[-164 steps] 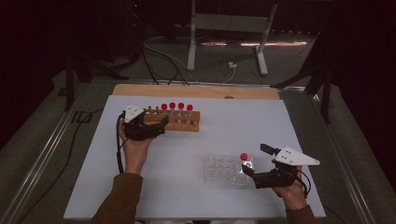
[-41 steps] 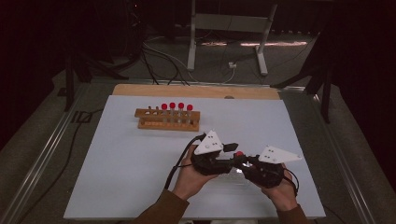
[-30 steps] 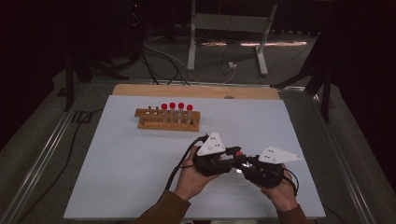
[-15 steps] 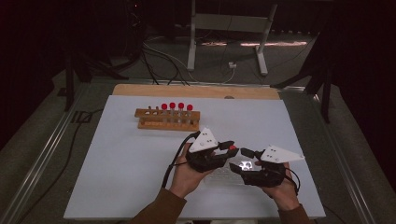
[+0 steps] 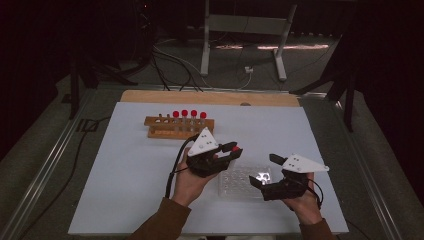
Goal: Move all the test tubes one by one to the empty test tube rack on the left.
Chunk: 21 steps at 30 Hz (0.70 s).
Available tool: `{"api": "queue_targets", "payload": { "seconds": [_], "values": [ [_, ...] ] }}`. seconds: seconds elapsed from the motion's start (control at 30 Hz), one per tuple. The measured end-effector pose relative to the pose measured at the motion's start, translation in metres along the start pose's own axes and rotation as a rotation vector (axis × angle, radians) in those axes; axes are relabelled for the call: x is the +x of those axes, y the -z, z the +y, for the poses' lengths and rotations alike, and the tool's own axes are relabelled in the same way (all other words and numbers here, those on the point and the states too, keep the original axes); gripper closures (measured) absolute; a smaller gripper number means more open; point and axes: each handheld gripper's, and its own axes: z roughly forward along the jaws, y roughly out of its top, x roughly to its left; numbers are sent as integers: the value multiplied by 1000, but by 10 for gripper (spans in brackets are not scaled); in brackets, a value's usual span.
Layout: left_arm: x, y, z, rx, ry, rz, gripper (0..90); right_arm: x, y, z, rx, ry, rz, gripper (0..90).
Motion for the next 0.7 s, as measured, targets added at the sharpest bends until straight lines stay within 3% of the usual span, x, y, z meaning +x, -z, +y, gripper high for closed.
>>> {"api": "queue_targets", "payload": {
  "seconds": [0.7],
  "values": [
    [35, 24, 3, -21, 4, 124, 708, -3, 3, -1, -17, -10, -16, 0]
  ]
}}
